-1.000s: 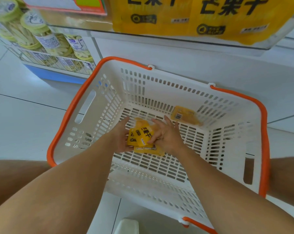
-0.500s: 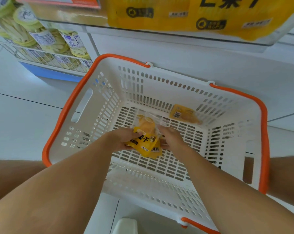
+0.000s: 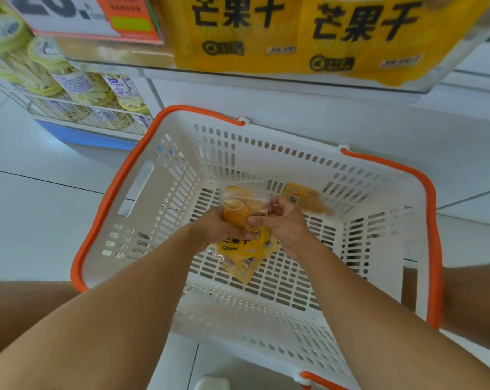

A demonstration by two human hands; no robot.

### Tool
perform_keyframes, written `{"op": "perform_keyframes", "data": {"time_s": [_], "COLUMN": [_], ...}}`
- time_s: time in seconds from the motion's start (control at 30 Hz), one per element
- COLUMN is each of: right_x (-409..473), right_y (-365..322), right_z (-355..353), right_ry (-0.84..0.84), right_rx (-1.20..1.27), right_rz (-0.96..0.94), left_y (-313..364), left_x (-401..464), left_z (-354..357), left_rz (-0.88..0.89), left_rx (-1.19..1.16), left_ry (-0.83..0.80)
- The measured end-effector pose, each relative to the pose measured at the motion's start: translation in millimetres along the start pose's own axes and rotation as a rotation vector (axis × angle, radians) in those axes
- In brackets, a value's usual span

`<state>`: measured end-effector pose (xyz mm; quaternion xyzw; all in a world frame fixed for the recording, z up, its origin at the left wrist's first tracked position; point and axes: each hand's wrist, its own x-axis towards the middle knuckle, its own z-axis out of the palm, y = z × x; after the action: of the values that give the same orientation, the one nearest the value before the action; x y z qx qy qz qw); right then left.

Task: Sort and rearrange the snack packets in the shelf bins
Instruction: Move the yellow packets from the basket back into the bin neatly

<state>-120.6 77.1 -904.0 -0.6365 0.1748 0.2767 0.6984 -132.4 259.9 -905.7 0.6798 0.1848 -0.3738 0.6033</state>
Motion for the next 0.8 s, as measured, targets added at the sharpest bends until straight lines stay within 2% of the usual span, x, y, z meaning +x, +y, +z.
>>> {"op": "perform_keyframes", "data": {"time_s": [0.1, 0.23, 0.4, 0.47, 0.6, 0.67, 0.8], "right_x": [-0.9, -13.0, -38.0, -42.5, -51.1, -60.8, -81.3], "right_y": [-17.9, -39.7, -78.0, -85.9, -93.9, -97.1, -101.3], "right_z": [3.7, 8.6, 1.2, -1.3, 6.3, 9.3, 26.0], "right_ry": [-0.01, -0.079, -0.185, -0.107, 0.27, 0.408, 0.479], "right_rx": [-0.027, -0.179, -0.061, -0.066, -0.009, 0.007, -0.195], "right_rz": [-0.069, -0.181, -0.19, -0.195, -0.234, -0.322, -0.56], "left_y": [12.6, 23.7, 38.6, 45.5, 58.3, 58.8, 60.9], "left_x": [-5.1, -16.8, -41.3, -54.8, -80.8, -90.0, -102.8], "left_z": [0.7, 2.3, 2.6, 1.4, -3.3, -6.8, -6.9], "left_rz": [0.095, 0.18, 0.244, 0.267, 0.255, 0.23, 0.302], "left_rx": [-0.059, -0.224, -0.423, -0.492, -0.536, -0.534, -0.44], "left_ry": [0.028, -0.065, -0.091, -0.069, 0.067, 0.178, 0.385]}}
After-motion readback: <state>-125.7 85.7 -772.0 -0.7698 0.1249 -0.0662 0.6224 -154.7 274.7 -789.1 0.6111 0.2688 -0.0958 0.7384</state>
